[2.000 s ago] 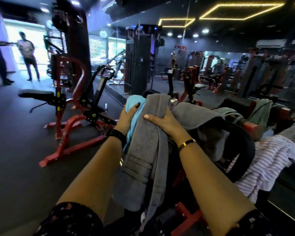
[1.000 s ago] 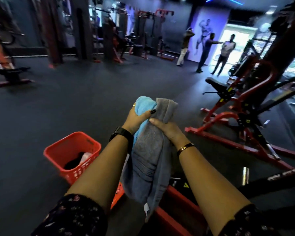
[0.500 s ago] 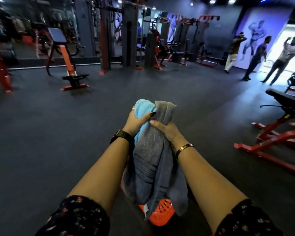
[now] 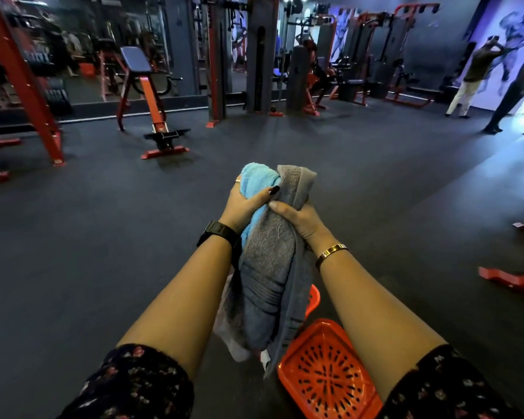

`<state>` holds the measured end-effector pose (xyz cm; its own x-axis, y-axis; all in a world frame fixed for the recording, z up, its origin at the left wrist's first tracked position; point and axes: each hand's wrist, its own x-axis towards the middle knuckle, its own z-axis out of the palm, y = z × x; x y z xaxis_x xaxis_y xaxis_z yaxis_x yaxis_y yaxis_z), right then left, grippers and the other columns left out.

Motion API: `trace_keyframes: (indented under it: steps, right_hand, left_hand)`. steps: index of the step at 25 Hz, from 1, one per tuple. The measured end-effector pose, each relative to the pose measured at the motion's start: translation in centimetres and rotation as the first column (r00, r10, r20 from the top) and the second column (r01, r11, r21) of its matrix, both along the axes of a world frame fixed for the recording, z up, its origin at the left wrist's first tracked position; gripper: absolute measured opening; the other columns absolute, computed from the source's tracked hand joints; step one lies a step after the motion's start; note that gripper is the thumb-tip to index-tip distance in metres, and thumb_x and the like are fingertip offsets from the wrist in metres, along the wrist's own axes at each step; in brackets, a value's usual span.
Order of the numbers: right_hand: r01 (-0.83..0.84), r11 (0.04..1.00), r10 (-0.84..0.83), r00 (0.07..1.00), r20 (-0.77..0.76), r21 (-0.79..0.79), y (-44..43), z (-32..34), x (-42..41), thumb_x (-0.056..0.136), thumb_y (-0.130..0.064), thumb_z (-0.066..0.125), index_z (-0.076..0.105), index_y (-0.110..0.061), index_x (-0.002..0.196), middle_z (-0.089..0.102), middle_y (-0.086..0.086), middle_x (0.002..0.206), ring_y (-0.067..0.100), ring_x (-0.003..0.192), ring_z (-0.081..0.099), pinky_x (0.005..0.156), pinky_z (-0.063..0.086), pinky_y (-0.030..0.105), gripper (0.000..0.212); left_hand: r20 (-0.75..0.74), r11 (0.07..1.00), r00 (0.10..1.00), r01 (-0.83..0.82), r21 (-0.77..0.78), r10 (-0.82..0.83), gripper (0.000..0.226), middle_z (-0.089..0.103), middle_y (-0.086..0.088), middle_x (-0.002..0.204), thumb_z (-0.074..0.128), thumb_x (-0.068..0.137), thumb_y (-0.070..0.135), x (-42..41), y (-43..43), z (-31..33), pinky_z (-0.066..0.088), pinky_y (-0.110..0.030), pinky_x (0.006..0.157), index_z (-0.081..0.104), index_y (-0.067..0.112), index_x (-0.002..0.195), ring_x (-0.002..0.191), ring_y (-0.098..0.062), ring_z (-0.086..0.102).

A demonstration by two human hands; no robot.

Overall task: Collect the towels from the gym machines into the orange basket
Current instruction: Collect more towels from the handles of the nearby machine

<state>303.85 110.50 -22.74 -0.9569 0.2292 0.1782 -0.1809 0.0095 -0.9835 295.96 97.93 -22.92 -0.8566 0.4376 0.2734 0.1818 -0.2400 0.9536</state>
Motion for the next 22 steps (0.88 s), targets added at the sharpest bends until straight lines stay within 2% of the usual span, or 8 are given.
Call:
trace_keyframes:
  steps: [3,7,10,13,16,19,22]
  right_hand:
    - [0.018,1.000,-0.018,1.000,0.001,-0.021,2.6,-0.7,-5.7,0.055,-0.038,0.077,0.055,-0.008,0.124,0.068,0.002,0.104,0.009,0.093,0.069,0.076,0.056,0.024,0.078]
    - [0.046,0.999,-0.046,0.999,0.022,-0.023,6.7,-0.2,-12.5,0.055,-0.037,0.077,0.054,-0.007,0.123,0.068,0.003,0.104,0.008,0.091,0.070,0.074,0.056,0.022,0.077]
    - [0.095,0.996,-0.095,0.995,0.021,0.001,10.2,-0.7,-16.8,0.057,-0.037,0.076,0.056,-0.007,0.121,0.068,0.003,0.106,0.010,0.095,0.068,0.078,0.057,0.024,0.073]
    - [0.133,0.991,-0.132,0.990,0.047,-0.011,13.0,-2.1,-19.9,0.058,-0.039,0.075,0.056,-0.014,0.121,0.067,0.003,0.111,0.013,0.101,0.067,0.082,0.057,0.026,0.071]
    - [0.168,0.985,-0.164,0.981,0.099,-0.026,15.1,-3.7,-22.2,0.057,-0.041,0.076,0.055,-0.021,0.119,0.066,0.002,0.113,0.015,0.105,0.065,0.087,0.056,0.029,0.069]
    - [0.243,0.969,-0.235,0.961,0.145,-0.043,16.8,-5.4,-24.9,0.054,-0.042,0.076,0.057,-0.021,0.116,0.067,0.000,0.108,0.012,0.100,0.066,0.085,0.056,0.027,0.068]
    - [0.345,0.938,-0.334,0.926,0.174,-0.032,18.0,-7.7,-27.7,0.055,-0.041,0.077,0.055,-0.012,0.124,0.067,0.002,0.110,0.016,0.103,0.066,0.089,0.055,0.032,0.078]
  left_hand:
    - [0.011,0.999,1.000,0.018,-0.028,-0.017,0.085,0.062,-0.002,0.113,0.074,0.057,0.042,-5.7,2.6,-0.6,0.054,-0.021,0.080,0.046,0.006,0.129,0.100,-0.013,0.063]
    - [0.035,0.997,0.998,0.053,-0.063,-0.051,0.089,0.061,-0.006,0.118,0.073,0.056,0.045,-13.0,7.2,-0.2,0.053,-0.025,0.085,0.044,0.006,0.131,0.105,-0.017,0.062]
    - [0.035,0.992,0.996,0.086,-0.088,-0.083,0.093,0.058,-0.011,0.126,0.072,0.055,0.046,-17.8,11.0,-0.6,0.052,-0.029,0.089,0.043,0.005,0.133,0.110,-0.021,0.060]
    - [0.042,0.982,0.988,0.155,-0.105,-0.151,0.090,0.058,-0.008,0.122,0.070,0.055,0.047,-21.4,14.2,-1.8,0.053,-0.026,0.088,0.044,0.006,0.131,0.106,-0.018,0.060]
    - [0.087,0.972,0.975,0.212,-0.105,-0.203,0.087,0.058,-0.008,0.123,0.072,0.055,0.046,-24.3,16.6,-3.4,0.051,-0.035,0.094,0.045,0.009,0.129,0.112,-0.023,0.059]
    - [0.135,0.956,0.957,0.271,-0.113,-0.256,0.080,0.061,-0.001,0.115,0.073,0.057,0.044,-27.7,18.8,-5.2,0.051,-0.034,0.093,0.047,0.012,0.126,0.106,-0.017,0.060]
    - [0.159,0.937,0.939,0.326,-0.126,-0.306,0.073,0.061,0.007,0.106,0.072,0.063,0.036,-30.9,21.0,-7.4,0.051,-0.027,0.086,0.048,0.008,0.126,0.097,-0.006,0.061]
